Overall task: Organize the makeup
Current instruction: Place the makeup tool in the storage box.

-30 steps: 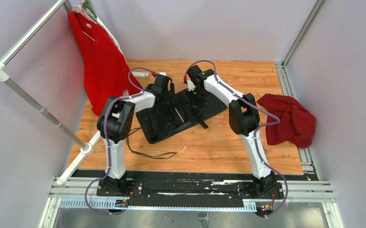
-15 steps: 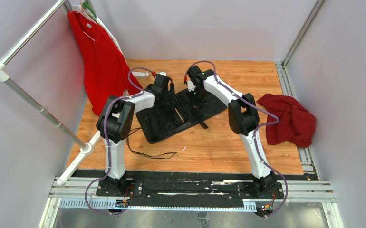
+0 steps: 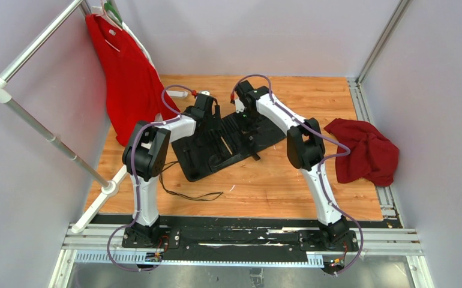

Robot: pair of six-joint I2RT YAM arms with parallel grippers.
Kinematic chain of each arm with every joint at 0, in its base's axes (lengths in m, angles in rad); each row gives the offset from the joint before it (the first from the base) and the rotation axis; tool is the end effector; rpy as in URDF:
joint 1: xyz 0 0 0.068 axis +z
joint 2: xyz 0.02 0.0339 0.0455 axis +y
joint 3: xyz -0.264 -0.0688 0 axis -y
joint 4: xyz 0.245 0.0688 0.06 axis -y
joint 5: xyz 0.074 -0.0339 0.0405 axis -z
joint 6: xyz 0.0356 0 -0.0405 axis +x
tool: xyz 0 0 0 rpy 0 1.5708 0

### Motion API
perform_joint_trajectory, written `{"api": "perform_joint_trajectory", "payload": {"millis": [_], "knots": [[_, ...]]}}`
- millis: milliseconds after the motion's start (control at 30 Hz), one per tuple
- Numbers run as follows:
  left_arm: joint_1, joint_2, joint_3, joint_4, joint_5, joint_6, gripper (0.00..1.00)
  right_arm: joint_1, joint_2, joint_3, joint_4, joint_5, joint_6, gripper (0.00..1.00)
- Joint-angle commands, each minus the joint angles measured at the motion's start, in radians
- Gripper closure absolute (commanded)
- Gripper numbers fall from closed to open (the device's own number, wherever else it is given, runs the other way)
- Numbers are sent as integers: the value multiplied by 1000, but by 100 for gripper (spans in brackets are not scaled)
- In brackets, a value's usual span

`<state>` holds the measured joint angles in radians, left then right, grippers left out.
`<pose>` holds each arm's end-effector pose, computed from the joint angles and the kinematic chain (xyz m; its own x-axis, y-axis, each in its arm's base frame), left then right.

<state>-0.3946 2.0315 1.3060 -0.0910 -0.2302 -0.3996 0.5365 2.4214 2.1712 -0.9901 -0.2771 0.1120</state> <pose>0.4046 -0.1597 0.1531 -0.7093 -0.1150 -0.6955 -0.0498 0.9923 -0.1132 0.4298 0.2669 0.1827 -0.8714 -0.3931 -0.2936 -0.4735 0.8305 0.2934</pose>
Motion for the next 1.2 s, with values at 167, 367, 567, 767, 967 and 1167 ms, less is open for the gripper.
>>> {"api": "perform_joint_trajectory", "payload": {"millis": [167,367,567,767,967,1167], "knots": [[5,55,-44,-81,79,-28,9,-13,44,48,19,-23,-38,99],[4,55,-44,-81,81,-27,9,-13,62,43,52,-9,-71,99],[5,55,-46,-81,80,-25,9,-13,64,38,89,-1,-86,99],[3,55,-45,-81,80,-25,9,-13,66,37,130,3,-93,99],[4,55,-45,-81,80,-25,9,-13,71,44,175,-2,-96,99],[5,55,-46,-81,80,-24,9,-13,88,67,200,-8,-95,99]]}}
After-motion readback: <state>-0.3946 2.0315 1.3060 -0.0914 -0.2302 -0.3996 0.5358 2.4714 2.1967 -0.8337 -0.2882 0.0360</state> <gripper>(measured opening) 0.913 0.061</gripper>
